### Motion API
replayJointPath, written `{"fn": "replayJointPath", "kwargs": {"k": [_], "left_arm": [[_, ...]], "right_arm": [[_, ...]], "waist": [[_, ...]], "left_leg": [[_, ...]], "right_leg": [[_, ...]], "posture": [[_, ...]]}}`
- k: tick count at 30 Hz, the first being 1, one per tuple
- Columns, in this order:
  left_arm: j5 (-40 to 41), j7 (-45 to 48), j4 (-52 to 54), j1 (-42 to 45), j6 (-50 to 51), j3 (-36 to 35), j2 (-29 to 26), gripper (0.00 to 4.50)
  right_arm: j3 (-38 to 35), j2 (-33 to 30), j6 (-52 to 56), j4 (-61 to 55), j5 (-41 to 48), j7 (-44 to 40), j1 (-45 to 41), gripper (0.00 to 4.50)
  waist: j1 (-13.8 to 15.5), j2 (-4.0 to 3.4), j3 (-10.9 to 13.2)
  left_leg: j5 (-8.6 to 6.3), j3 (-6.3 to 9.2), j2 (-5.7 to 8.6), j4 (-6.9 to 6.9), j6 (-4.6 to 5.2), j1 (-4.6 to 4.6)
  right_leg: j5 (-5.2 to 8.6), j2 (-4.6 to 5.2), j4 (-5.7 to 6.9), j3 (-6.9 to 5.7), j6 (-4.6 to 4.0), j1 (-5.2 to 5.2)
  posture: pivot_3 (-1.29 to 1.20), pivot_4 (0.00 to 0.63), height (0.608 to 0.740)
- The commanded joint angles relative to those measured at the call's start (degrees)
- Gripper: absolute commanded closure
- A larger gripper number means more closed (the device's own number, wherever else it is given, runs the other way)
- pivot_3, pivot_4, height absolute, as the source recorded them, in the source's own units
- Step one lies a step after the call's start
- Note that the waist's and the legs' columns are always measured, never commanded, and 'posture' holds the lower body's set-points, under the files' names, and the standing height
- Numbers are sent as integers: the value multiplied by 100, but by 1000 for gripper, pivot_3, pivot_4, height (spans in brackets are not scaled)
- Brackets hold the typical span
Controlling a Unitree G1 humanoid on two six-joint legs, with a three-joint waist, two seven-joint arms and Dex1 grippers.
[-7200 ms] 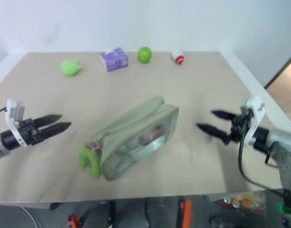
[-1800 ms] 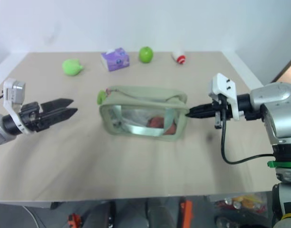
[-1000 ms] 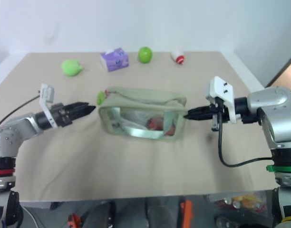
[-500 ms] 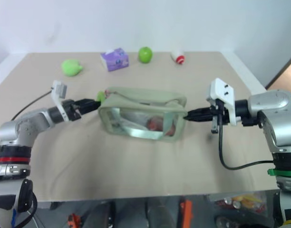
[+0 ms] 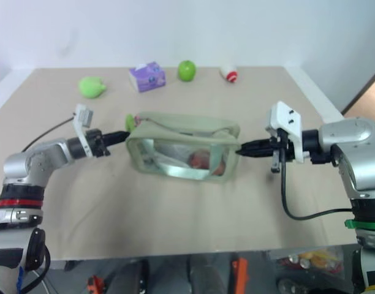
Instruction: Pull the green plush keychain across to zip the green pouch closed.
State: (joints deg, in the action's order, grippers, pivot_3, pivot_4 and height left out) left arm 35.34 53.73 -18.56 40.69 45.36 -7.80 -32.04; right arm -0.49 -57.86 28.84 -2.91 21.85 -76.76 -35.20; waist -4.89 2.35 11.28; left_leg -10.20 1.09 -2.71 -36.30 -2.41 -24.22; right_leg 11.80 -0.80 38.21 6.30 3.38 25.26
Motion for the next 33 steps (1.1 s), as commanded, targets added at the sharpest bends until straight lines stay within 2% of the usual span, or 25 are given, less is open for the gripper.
{"fn": "replayJointPath", "kwargs": {"k": [1,9,14,19,24,28,33], "left_arm": [[161,118,273,-40,62,-177,-70,4471],[206,189,307,-130,110,-275,-144,4471],[246,365,387,-346,195,-339,-387,4471],[504,531,621,-552,464,-543,-673,3014],[522,410,693,-576,558,-579,-706,1294],[671,318,898,-614,716,-549,-531,1294],[470,-21,696,-433,440,-423,-150,1294]], "right_arm": [[-91,30,-97,-122,86,1,-64,4500],[-81,36,-134,-88,75,-2,-87,4500],[-71,18,-165,-41,59,-29,-126,4500],[-54,5,-183,8,41,-62,-172,4500],[-3,33,-202,59,19,-92,-242,4500],[26,63,-215,86,11,-105,-287,4500],[40,70,-234,116,4,-130,-309,4500]], "waist": [[0,0,0],[0,0,0],[-8,0,0],[-8,0,0],[-8,0,0],[-8,0,0],[-8,0,0]], "left_leg": [[0,0,0,0,0,0],[0,0,0,0,0,0],[0,0,0,0,0,0],[0,1,-1,0,0,-2],[1,0,0,-1,0,-1],[1,0,0,-1,1,-1],[1,0,0,-1,1,-2]], "right_leg": [[0,0,0,0,0,0],[1,0,0,0,-2,0],[1,0,0,0,-2,1],[8,0,0,-1,-13,1],[10,1,0,0,-16,0],[10,1,0,0,-16,1],[10,1,0,0,-16,0]], "posture": [[0,150,740],[0,150,740],[0,150,740],[0,150,740],[0,150,740],[0,150,740],[0,150,740]]}}
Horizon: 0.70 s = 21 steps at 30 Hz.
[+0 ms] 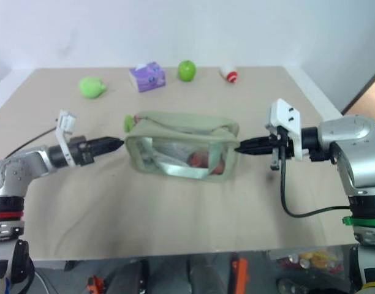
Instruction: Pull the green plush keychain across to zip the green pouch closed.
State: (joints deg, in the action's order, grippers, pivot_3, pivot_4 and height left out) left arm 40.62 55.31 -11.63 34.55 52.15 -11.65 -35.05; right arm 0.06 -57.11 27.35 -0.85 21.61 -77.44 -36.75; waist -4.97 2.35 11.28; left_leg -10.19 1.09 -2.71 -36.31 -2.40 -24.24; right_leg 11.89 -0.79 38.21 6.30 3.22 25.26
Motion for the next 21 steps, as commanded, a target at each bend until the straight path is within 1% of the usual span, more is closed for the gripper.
{"fn": "replayJointPath", "kwargs": {"k": [1,8,15,21], "left_arm": [[-48,-314,-149,291,-218,-102,244,1294],[-53,-638,-740,720,-301,-147,620,1294],[144,-915,-1279,1150,-315,-506,916,1294],[123,-928,-1137,1065,-213,-426,1034,1294]], "right_arm": [[-19,-7,-74,-99,35,-62,-154,4500],[-58,-42,-25,-179,62,-52,-102,4500],[-87,-65,30,-248,87,-27,-61,4500],[-127,-72,51,-273,106,-11,-37,4500]], "waist": [[0,0,0],[-3,0,0],[4,0,0],[12,0,0]], "left_leg": [[0,0,0,0,0,0],[3,1,1,-1,3,0],[3,3,5,-1,3,-3],[3,4,6,-1,3,-5]], "right_leg": [[-1,0,0,0,1,0],[-9,-1,0,2,13,0],[-16,-1,0,3,26,-1],[-16,0,-1,3,26,-1]], "posture": [[0,150,740],[0,150,740],[0,150,740],[0,150,740]]}}
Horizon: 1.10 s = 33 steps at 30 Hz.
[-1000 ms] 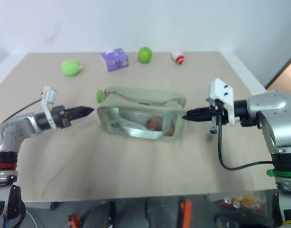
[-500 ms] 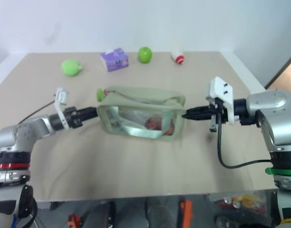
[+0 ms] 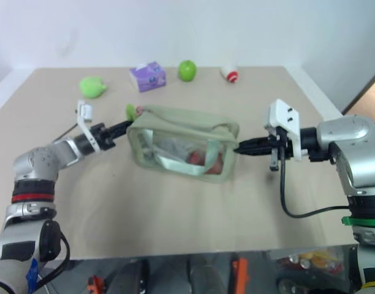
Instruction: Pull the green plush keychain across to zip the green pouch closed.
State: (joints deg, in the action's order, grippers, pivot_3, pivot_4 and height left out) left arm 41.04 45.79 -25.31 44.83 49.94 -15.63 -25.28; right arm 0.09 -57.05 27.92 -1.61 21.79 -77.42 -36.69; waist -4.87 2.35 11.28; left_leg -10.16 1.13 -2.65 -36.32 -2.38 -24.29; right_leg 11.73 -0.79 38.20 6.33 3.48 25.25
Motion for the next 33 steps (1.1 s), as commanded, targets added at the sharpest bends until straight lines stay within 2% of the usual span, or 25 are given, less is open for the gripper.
{"fn": "replayJointPath", "kwargs": {"k": [1,7,8,9,16,26,33], "left_arm": [[78,12,246,33,11,-20,80,1294],[131,36,352,12,149,-8,156,1294],[126,36,362,7,163,-5,157,1860],[134,38,371,4,195,-7,157,2064],[270,131,561,-79,391,-9,136,4487],[-26,166,632,-103,38,26,-122,4487],[34,184,598,538,-327,-234,-518,4487]], "right_arm": [[-126,-69,-10,-187,87,-12,-53,4500],[-112,-25,-25,-164,91,-2,-98,4500],[-110,-22,-30,-159,91,-4,-102,4500],[-109,-16,-38,-154,89,-1,-107,4500],[-102,21,-53,-133,90,6,-138,4500],[-92,55,-62,-158,82,27,-125,4500],[-92,61,-63,-153,77,38,-114,4500]], "waist": [[3,0,0],[6,0,0],[7,0,0],[8,0,0],[9,0,0],[6,0,0],[11,1,0]], "left_leg": [[0,0,0,0,0,0],[0,1,0,0,0,0],[0,1,0,0,0,0],[0,1,0,0,0,0],[0,2,0,0,0,0],[0,2,0,0,-1,1],[1,1,0,0,-1,0]], "right_leg": [[0,0,0,0,0,0],[-1,0,0,0,1,0],[-1,0,0,0,1,0],[-1,0,0,0,1,0],[0,0,0,0,0,0],[-1,0,0,0,1,0],[0,-1,0,-1,0,1]], "posture": [[0,150,740],[0,150,740],[0,150,740],[0,150,740],[0,150,740],[0,150,740],[0,150,740]]}}
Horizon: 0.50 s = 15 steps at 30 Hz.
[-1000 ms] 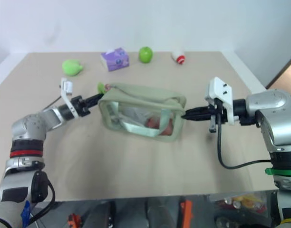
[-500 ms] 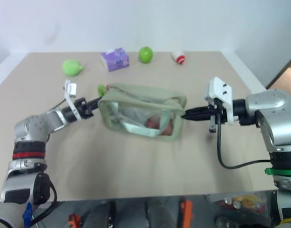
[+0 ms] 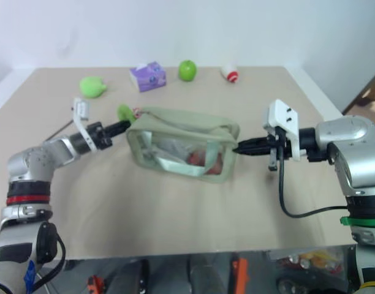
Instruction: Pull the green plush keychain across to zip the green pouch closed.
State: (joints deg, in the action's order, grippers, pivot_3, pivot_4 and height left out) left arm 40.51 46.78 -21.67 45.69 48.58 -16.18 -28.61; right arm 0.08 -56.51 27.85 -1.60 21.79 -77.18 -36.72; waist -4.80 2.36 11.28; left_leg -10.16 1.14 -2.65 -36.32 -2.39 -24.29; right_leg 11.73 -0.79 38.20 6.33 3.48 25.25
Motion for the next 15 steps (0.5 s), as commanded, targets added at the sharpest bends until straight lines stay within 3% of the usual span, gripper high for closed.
{"fn": "replayJointPath", "kwargs": {"k": [1,7,15], "left_arm": [[103,86,237,628,-201,-182,-221,4487],[-195,184,215,1341,-462,252,-181,4487],[-1005,975,582,2163,-1056,1836,419,4487]], "right_arm": [[-87,7,-63,-149,72,12,-113,4500],[-68,28,-78,-99,55,13,-162,4500],[-151,47,-41,-202,93,125,-62,4500]], "waist": [[5,0,0],[-5,0,0],[4,0,0]], "left_leg": [[0,0,0,0,0,0],[1,-2,0,2,-2,3],[1,-2,3,1,-2,-2]], "right_leg": [[0,0,-1,0,0,0],[0,0,-1,1,1,-1],[-1,1,-3,4,3,-1]], "posture": [[0,150,740],[0,150,740],[0,150,740]]}}
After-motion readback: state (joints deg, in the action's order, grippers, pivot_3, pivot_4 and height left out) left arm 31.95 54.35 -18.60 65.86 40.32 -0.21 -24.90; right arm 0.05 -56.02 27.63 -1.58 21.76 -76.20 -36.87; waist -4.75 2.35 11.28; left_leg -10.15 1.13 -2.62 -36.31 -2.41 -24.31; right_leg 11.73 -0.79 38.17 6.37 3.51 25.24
